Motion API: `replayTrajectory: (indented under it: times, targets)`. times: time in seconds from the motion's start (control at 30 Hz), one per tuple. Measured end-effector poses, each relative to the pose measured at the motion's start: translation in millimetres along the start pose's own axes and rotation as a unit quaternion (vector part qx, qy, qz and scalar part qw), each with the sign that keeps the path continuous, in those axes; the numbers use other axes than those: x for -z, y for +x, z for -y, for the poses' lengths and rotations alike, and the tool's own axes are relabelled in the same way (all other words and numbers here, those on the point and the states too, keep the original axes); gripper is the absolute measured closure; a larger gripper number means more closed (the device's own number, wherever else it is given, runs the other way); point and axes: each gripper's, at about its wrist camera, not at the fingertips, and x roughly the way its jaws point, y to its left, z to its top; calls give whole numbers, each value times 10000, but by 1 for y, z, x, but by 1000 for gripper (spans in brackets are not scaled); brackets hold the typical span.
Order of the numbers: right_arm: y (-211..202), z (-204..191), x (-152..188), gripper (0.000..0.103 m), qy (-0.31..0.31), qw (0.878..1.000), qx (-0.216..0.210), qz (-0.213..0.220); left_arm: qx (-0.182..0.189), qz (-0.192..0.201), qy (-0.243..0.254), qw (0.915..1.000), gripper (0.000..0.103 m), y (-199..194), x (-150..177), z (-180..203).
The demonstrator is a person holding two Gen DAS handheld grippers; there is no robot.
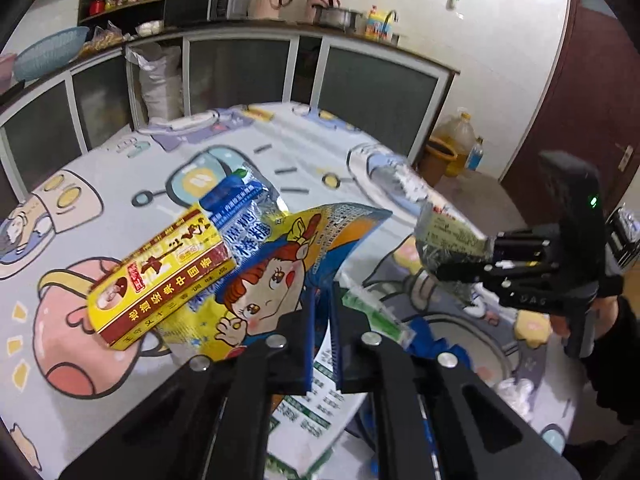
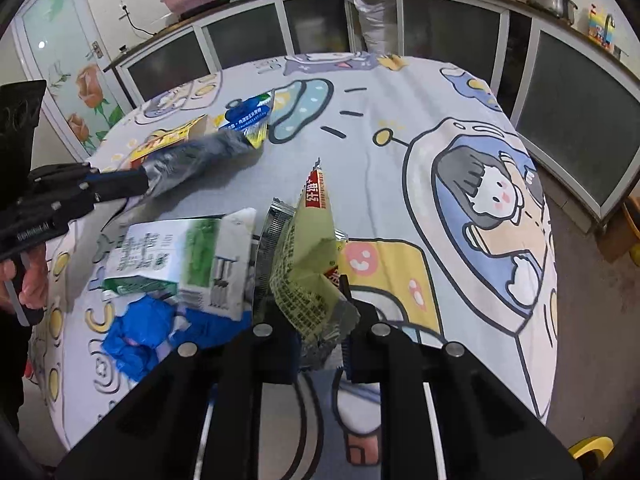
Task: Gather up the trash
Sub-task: 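Lift both held wrappers and carry them toward the bin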
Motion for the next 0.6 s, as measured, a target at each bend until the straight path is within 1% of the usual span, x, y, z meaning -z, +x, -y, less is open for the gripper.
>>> replayTrajectory:
  times: [0.03, 0.1, 0.17, 0.43, 0.6]
  targets:
    - [-5, -1, 1, 87, 17, 10000, -7, 39, 34, 48, 18, 10000, 97, -8, 0, 4]
    - [-15, -3, 2, 87, -7, 9999, 30, 119, -36, 107, 102, 9999, 98, -19, 2, 10]
    - [-28, -5, 5, 87, -3, 9998, 34, 214, -24, 173, 155, 9997, 98, -31, 4, 18]
    - [-77, -15, 17, 87, 16, 9985, 118, 528, 4, 606, 195, 9980, 98, -89, 12, 42]
    - [-107, -22, 29, 87, -4, 9973, 156, 722, 4, 833, 345, 9959, 98, -123, 14, 63]
